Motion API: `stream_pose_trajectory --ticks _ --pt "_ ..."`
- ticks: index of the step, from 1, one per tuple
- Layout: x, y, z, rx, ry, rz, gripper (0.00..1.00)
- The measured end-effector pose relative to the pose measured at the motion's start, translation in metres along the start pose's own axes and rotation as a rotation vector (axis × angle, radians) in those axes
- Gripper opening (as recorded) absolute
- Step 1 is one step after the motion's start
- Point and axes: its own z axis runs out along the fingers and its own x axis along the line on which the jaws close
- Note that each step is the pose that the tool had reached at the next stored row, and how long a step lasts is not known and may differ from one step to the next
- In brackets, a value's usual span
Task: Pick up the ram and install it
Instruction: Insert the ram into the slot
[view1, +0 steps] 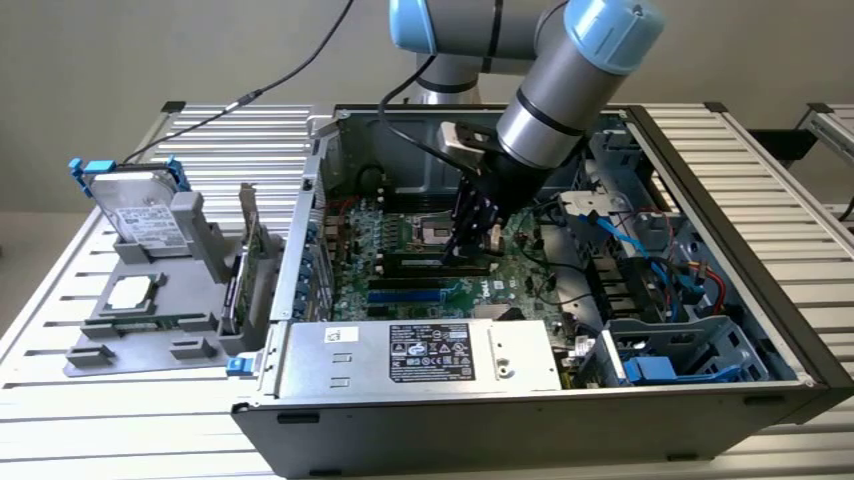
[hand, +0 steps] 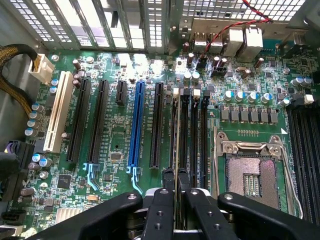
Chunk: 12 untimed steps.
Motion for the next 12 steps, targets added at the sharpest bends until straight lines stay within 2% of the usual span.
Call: stream_pose_trajectory --ticks 12 --pt "0.0 -0.0002 0.0005 -0.0059 0.0003 0.0 0.14"
